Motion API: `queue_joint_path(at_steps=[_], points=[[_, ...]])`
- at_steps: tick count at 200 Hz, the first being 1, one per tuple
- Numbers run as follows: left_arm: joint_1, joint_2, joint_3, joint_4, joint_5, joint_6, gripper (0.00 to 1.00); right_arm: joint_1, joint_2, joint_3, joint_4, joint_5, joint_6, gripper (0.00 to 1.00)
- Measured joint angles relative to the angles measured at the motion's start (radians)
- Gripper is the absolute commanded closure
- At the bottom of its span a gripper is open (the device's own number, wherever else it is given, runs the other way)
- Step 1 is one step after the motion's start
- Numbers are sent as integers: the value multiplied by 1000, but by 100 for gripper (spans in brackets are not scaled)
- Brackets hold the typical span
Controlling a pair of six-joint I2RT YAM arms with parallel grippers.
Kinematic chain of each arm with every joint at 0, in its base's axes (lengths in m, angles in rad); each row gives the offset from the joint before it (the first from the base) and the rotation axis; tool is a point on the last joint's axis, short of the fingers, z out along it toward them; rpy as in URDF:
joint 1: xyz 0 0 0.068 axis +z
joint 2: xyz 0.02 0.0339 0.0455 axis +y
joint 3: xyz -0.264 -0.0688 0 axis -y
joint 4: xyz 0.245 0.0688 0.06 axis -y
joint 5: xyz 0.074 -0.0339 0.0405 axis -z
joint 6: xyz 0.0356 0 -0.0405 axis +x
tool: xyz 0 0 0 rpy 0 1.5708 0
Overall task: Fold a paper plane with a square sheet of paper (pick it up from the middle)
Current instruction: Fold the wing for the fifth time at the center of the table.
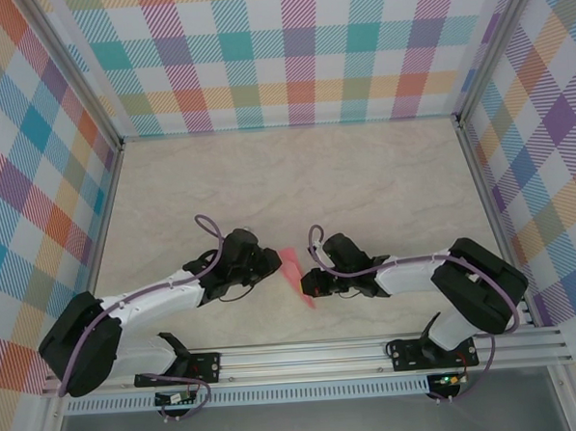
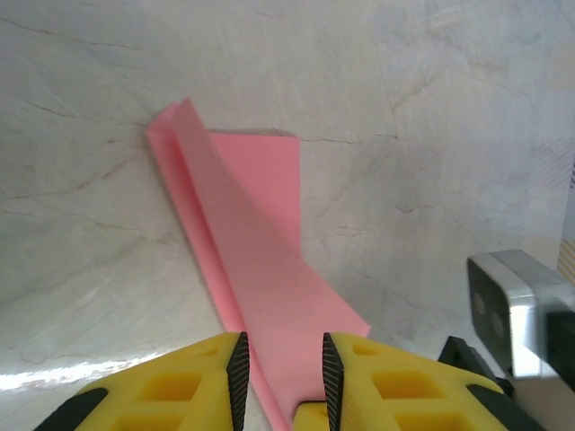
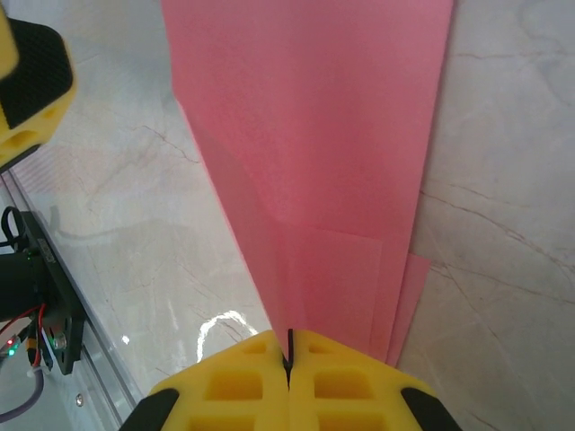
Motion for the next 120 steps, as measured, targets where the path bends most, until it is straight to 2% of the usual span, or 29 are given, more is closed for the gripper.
queue_joint_path(at_steps=[76, 120], points=[[-7, 120, 0, 154, 83, -12, 70, -2, 63, -28, 104, -19, 100, 97], [-10, 84, -19, 182, 67, -15, 58, -26, 63, -42, 129, -37, 137, 96]])
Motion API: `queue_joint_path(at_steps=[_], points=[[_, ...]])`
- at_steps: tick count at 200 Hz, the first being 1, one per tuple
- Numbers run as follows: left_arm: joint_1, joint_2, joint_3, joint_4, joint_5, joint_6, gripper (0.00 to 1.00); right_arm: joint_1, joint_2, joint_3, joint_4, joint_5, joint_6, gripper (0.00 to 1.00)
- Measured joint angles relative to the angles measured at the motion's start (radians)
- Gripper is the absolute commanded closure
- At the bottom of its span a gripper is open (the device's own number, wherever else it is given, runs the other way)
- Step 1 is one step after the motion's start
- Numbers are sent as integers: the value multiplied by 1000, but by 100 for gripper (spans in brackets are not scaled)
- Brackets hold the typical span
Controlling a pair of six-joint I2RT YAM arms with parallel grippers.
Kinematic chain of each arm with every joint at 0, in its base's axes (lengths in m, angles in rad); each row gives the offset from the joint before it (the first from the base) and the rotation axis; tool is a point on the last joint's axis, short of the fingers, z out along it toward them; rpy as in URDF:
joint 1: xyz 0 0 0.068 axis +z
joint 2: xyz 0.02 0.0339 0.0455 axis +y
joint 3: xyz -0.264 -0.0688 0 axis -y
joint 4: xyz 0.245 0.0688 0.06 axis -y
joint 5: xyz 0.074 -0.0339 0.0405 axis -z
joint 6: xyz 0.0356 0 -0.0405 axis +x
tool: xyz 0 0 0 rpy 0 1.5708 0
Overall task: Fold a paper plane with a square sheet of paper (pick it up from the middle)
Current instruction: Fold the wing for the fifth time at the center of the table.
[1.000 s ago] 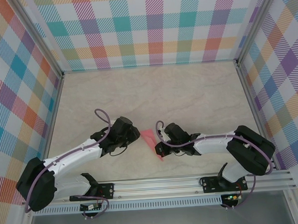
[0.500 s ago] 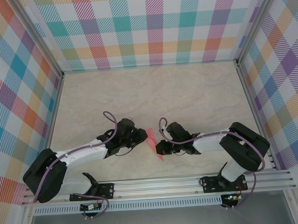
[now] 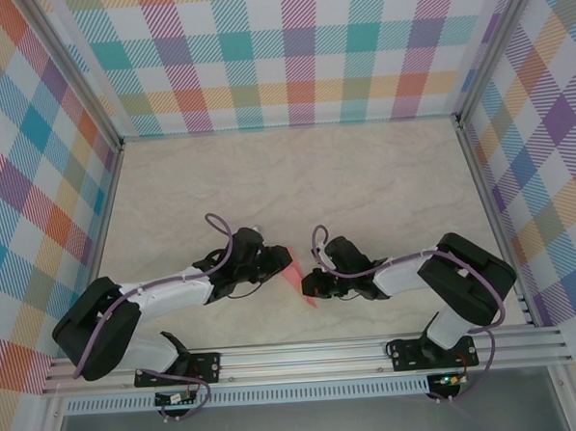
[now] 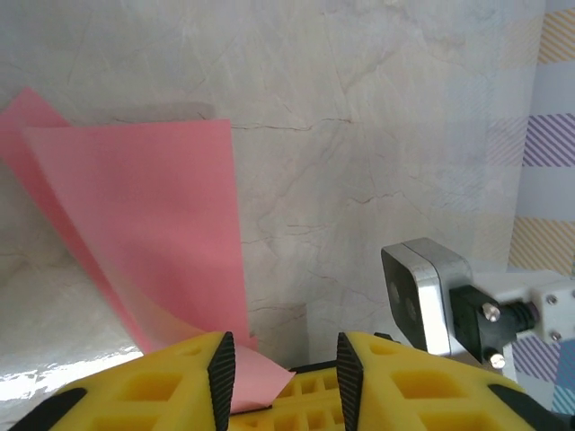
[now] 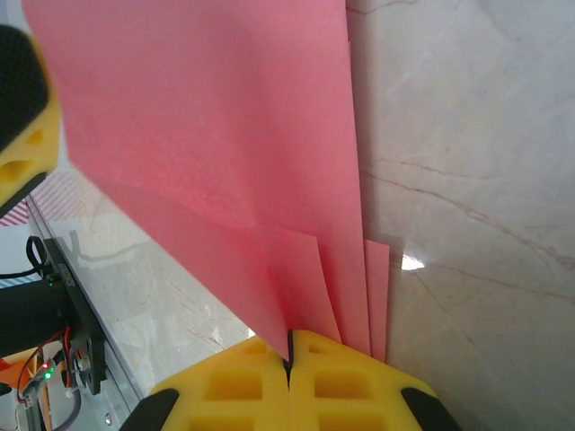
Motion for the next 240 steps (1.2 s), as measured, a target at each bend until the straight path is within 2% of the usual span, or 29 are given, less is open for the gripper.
queue_joint_path(at_steps=[50, 109, 144, 240], points=[[-4, -118, -39, 4, -29, 34, 63, -32, 24, 9, -5, -57, 27, 95], [-38, -32, -40, 36, 31, 101, 65, -43, 37, 40, -51, -99, 45, 94], [-71, -19, -40, 73, 30, 106, 63, -51, 37, 51, -72, -114, 45, 93], [-78, 6, -40, 90, 19, 141, 61, -60, 40, 58, -89, -132, 45, 93]])
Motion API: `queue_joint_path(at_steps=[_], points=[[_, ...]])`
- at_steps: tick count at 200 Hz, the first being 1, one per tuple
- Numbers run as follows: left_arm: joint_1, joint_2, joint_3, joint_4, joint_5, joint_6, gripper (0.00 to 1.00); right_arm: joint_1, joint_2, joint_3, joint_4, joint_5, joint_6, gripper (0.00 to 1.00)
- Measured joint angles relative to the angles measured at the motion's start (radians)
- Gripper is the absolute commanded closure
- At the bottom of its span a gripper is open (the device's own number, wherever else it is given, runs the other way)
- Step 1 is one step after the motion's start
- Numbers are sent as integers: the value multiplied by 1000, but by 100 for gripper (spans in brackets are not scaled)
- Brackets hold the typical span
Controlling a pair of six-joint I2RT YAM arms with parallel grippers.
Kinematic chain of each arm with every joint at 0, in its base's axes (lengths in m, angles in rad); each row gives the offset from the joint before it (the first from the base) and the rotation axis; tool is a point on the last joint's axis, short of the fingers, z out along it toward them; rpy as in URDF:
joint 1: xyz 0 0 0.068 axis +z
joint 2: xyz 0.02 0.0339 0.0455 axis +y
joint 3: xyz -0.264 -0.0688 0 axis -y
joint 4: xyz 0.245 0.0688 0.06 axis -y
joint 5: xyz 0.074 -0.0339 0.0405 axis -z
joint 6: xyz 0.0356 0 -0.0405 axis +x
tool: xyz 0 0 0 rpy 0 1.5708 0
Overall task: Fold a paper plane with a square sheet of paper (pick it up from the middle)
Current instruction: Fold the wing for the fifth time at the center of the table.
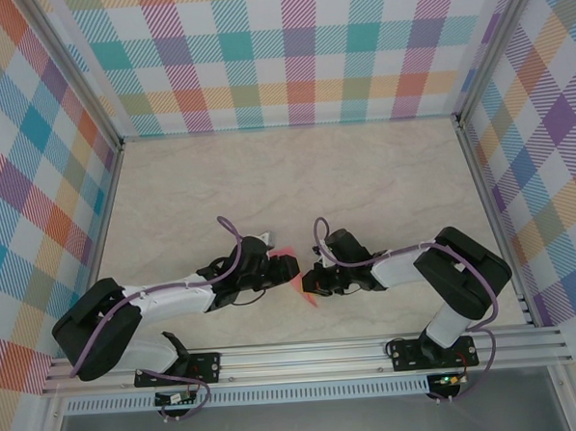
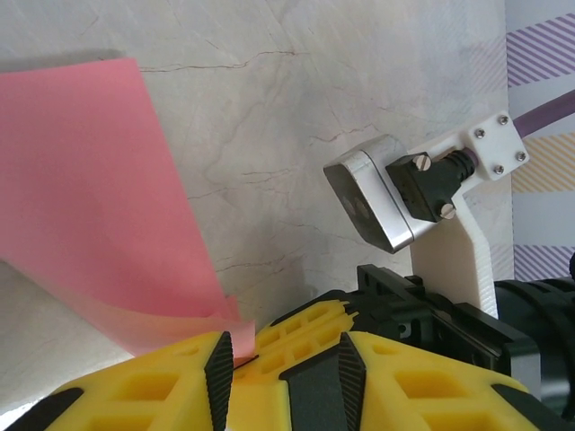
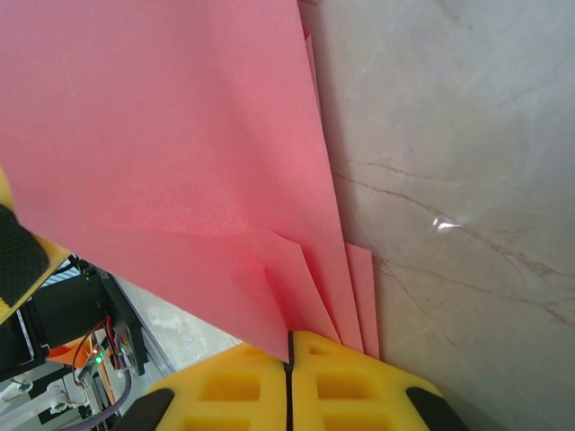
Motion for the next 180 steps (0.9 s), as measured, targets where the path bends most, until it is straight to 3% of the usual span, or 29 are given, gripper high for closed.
queue_joint_path(at_steps=[180], points=[[-5, 142, 53, 22, -20, 45, 55, -8, 12, 13, -3, -17, 0, 88]])
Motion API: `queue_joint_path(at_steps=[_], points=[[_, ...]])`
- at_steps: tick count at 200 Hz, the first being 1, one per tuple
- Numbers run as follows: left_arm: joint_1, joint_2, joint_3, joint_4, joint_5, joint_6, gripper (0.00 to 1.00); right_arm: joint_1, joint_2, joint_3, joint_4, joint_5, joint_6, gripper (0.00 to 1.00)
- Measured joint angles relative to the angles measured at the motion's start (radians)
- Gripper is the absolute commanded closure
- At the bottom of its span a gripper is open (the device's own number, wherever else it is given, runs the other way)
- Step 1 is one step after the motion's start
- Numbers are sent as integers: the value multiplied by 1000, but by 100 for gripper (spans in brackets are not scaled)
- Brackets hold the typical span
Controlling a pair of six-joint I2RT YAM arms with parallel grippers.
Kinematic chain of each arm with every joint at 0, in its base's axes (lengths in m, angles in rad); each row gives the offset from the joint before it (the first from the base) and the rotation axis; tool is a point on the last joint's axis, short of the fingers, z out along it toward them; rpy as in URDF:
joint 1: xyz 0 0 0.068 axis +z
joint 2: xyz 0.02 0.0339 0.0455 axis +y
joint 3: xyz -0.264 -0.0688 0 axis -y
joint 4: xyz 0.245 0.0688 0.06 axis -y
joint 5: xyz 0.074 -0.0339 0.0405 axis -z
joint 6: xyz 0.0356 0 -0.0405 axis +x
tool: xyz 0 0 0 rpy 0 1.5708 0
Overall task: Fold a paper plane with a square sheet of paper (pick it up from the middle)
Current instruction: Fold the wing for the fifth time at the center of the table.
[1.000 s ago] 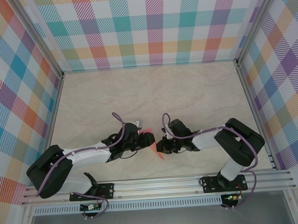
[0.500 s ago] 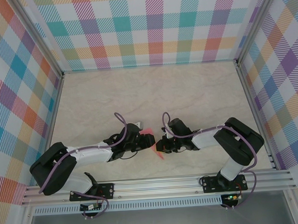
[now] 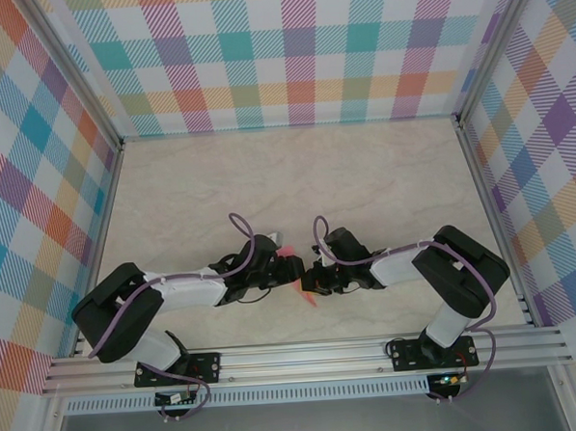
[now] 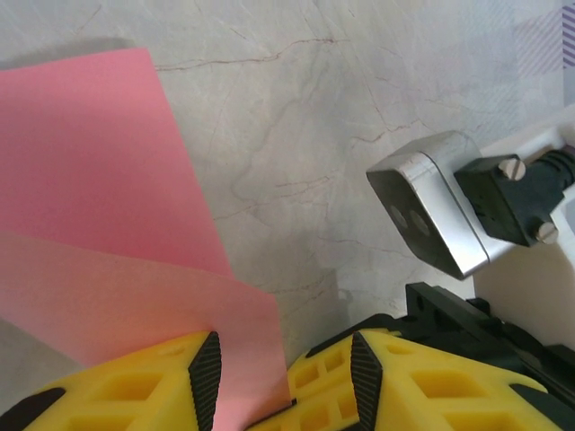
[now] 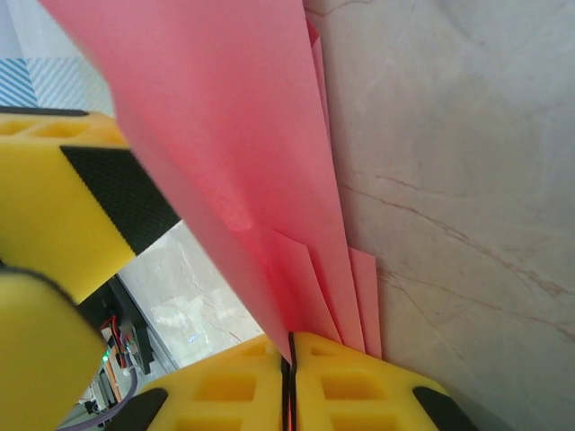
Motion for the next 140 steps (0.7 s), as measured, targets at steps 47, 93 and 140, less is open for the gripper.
queue_joint_path(at_steps=[47, 93, 140], points=[[0, 43, 22, -3, -31, 21, 55, -2, -7, -10, 2, 8, 1, 84], [0, 70, 34, -6, -41, 28, 55, -3, -37, -36, -2, 24, 3, 83], [0, 86, 39, -8, -40, 40, 56, -3, -73, -47, -21, 38, 4, 80]])
